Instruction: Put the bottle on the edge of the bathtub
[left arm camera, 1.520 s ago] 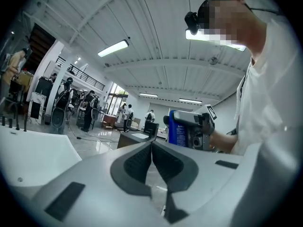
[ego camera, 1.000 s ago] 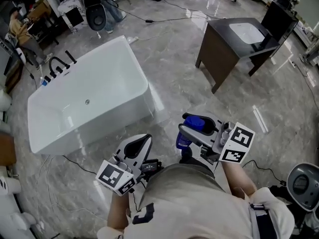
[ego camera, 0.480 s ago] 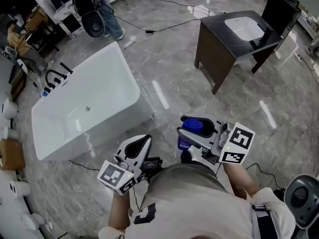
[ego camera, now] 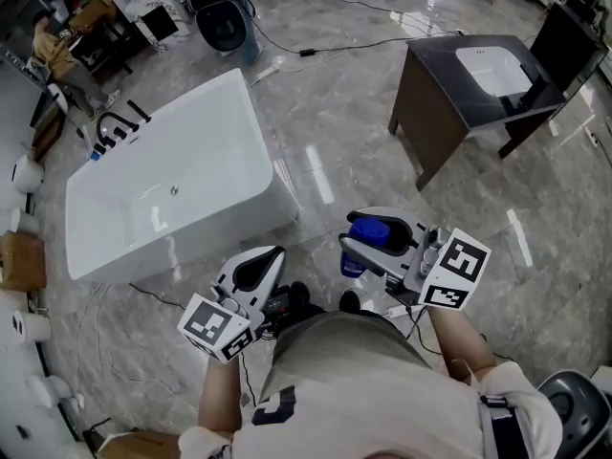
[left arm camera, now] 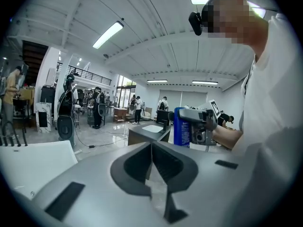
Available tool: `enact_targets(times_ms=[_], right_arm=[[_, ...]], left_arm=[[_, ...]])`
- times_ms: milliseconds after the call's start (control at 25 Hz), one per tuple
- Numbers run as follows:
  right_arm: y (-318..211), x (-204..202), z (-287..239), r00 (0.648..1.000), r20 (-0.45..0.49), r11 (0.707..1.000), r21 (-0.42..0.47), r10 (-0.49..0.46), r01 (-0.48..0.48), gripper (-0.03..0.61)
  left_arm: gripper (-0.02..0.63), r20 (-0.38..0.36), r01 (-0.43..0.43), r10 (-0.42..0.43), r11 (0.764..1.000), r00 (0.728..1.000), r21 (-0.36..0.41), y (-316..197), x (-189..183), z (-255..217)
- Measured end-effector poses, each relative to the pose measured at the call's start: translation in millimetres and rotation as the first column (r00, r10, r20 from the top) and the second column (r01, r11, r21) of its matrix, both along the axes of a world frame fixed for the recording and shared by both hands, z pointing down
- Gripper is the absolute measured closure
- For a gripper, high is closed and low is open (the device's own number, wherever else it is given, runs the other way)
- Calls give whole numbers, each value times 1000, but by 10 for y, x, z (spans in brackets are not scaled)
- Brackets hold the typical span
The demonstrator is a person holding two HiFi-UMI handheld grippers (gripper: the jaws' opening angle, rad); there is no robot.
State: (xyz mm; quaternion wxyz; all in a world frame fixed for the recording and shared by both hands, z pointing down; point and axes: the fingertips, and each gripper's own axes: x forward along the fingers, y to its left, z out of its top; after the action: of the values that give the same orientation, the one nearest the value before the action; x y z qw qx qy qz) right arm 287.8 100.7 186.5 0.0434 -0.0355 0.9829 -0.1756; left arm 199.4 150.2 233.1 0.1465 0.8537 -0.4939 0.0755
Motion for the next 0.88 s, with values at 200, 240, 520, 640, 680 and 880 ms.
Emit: enact_targets(times_ms=[200, 240, 520, 640, 680, 880], right_arm=[[-218, -213, -23, 1000, -4, 998, 55, -17, 17, 430], [-264, -268, -21, 1000, -10, 998, 63, -10, 10, 430], [-573, -832, 24, 996, -65, 992, 113, 69, -61, 430], [-813, -1155, 110, 985, -118, 983, 154, 122, -104, 430], [-901, -1282, 143, 981, -135, 980, 164, 137, -115, 430], [-1353, -1910, 256, 959, -207, 971, 180, 195, -159, 430]], left_arm=[[551, 17, -20, 20, 1000, 1000, -12, -204, 12, 104], [551, 14, -22, 22, 1000, 1000, -12, -248, -16, 126], [551, -29, -12, 12, 1000, 1000, 6, -469, -514, 212], [551, -54, 9, -8, 1000, 999, 12, -630, -873, 268], [551, -62, 18, -17, 1000, 998, 12, -694, -1023, 279], [551, -81, 62, -61, 998, 995, 4, -1039, -1818, 286]])
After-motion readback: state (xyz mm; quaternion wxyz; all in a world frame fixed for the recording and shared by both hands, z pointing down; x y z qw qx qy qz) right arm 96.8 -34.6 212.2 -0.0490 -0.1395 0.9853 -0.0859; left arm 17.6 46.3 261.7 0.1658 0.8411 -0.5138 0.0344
